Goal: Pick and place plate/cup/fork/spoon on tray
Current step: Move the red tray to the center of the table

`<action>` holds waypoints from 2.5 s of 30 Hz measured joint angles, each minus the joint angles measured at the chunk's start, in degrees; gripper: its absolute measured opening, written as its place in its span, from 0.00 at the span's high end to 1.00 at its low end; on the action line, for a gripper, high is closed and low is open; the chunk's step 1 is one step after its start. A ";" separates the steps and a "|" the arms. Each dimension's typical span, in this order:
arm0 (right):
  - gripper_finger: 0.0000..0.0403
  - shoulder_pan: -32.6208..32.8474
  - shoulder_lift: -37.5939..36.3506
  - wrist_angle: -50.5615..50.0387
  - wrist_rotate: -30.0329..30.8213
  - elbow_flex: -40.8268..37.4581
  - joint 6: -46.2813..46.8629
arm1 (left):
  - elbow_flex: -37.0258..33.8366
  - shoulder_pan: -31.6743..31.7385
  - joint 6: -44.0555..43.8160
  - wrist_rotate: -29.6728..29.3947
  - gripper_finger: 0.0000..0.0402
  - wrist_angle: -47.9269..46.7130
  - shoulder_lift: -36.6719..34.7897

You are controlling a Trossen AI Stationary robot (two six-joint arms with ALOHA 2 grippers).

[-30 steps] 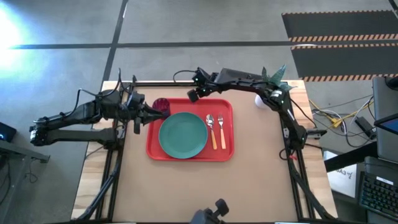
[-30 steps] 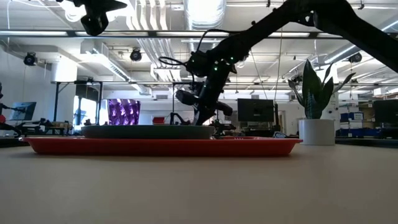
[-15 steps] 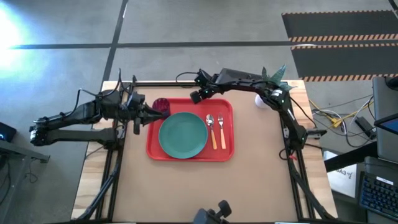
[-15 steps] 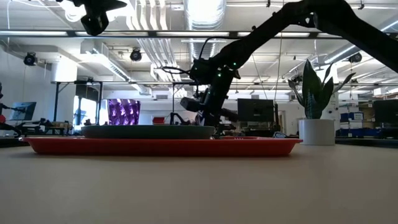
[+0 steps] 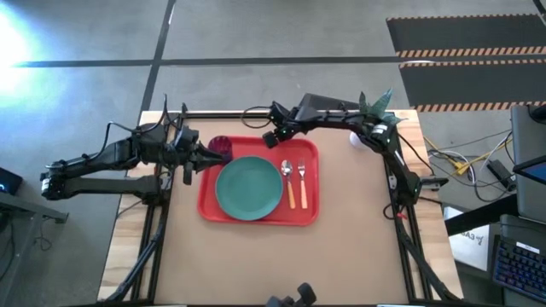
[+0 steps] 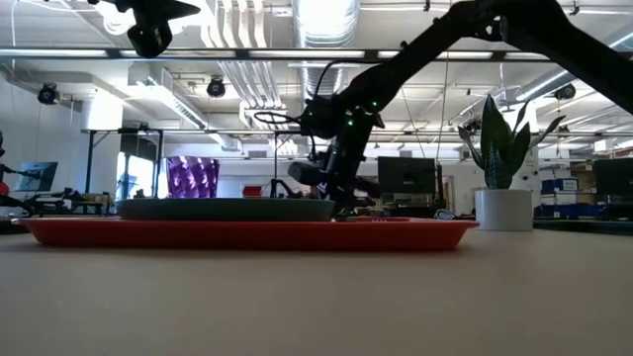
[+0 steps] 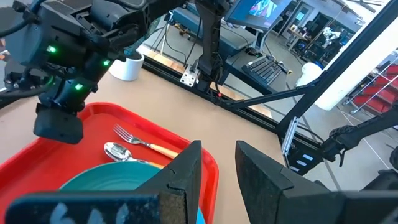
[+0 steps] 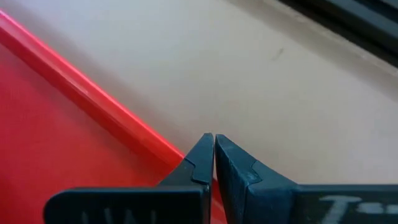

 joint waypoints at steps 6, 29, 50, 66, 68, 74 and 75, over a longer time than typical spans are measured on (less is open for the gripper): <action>0.98 2.34 0.00 -0.19 -0.12 -0.03 -0.91 | 0.00 0.00 -0.01 0.02 0.80 0.00 0.00; 0.98 10.19 -13.70 -4.61 1.31 -0.15 -6.00 | 0.00 0.00 -0.02 0.05 0.80 -0.44 0.00; 0.98 42.30 -22.38 -7.37 -1.78 -11.80 23.54 | 0.00 0.00 -0.02 0.05 0.80 -0.46 0.00; 0.98 47.39 -14.80 1.50 -2.00 -18.10 34.19 | 0.00 0.00 -0.02 0.05 0.80 -0.46 0.00; 0.98 47.41 -14.11 2.62 -2.10 -18.10 34.43 | 0.00 0.00 -0.02 0.05 0.80 -0.44 0.00; 0.98 48.26 -12.11 4.34 -5.27 -18.08 35.44 | 0.00 0.00 0.00 0.05 0.80 -0.45 0.01; 0.98 48.29 -12.09 4.34 -6.15 -18.08 35.47 | 0.00 0.00 0.00 0.05 0.80 -0.38 0.11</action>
